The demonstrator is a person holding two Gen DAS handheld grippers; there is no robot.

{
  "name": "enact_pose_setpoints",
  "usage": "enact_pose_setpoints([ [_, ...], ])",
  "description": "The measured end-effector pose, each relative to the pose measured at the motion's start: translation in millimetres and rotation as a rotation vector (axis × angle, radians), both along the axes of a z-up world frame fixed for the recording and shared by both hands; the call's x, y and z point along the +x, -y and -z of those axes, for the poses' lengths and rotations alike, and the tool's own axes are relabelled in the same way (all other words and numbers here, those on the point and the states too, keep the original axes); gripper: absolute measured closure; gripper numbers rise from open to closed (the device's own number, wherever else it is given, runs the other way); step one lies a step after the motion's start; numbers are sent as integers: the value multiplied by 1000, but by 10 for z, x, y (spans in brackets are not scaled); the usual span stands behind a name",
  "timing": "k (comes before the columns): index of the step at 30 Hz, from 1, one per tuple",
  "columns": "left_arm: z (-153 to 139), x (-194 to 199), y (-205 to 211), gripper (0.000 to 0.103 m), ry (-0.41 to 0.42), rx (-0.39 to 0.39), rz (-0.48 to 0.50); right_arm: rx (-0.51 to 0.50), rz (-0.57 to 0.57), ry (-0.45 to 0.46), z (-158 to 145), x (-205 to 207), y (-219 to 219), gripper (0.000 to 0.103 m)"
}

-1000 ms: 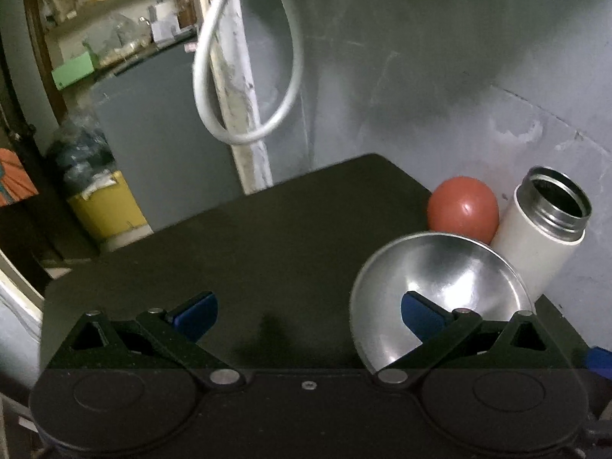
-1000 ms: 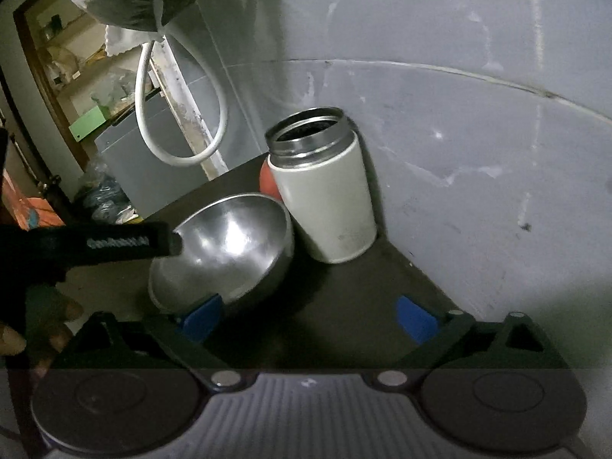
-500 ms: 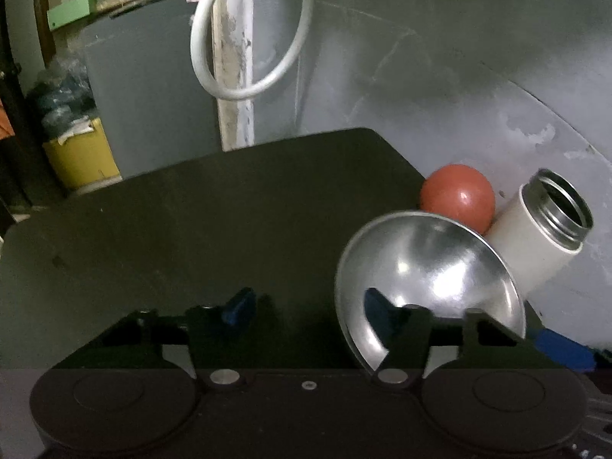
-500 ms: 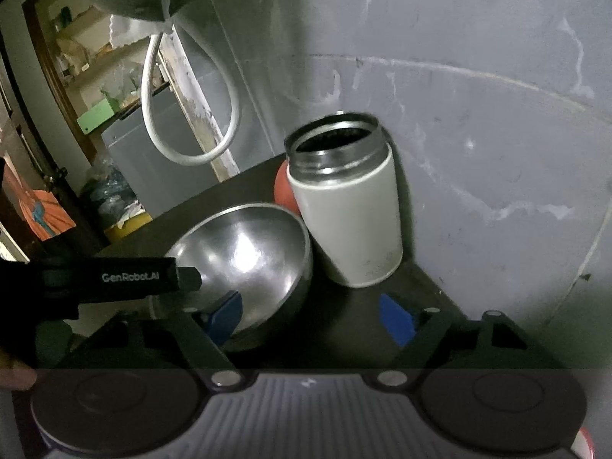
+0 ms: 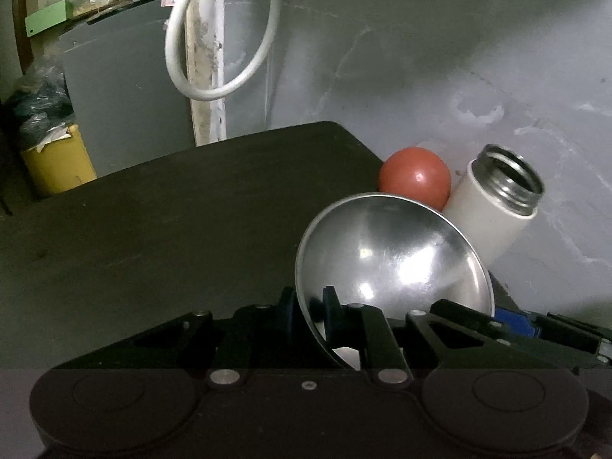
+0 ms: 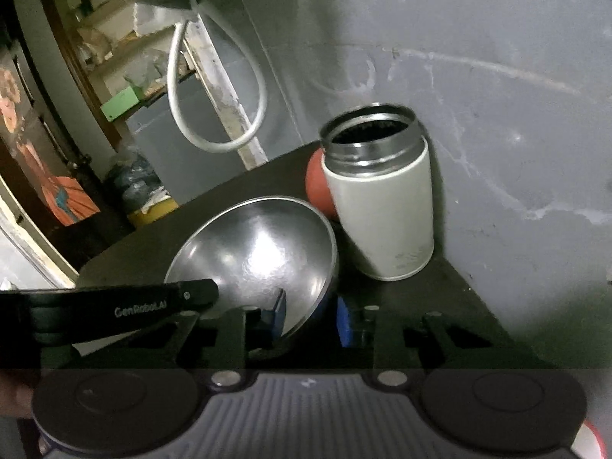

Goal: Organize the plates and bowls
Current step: 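Close the left tool on the steel bowl rim while the right tool grips it too, then carry the steel bowl with both tools beside the plate stack and lower it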

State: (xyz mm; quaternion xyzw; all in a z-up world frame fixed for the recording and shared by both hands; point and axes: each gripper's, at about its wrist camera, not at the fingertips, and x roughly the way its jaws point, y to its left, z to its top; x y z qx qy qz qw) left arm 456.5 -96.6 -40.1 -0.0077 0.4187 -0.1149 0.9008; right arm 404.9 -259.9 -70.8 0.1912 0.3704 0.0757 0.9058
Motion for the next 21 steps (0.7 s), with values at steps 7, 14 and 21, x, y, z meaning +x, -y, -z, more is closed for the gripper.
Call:
enact_pose_setpoints([
  [7, -433, -526, -166, 88, 65, -27, 2, 2, -56, 66, -407, -512, -35, 72],
  [14, -615, -1162, -326, 88, 50, -94, -15, -30, -138, 59, -685, -1079, -89, 72],
  [21, -654, -1756, -374, 88, 35, -120, -47, -45, -203, 47, -777, -1700, -106, 72],
])
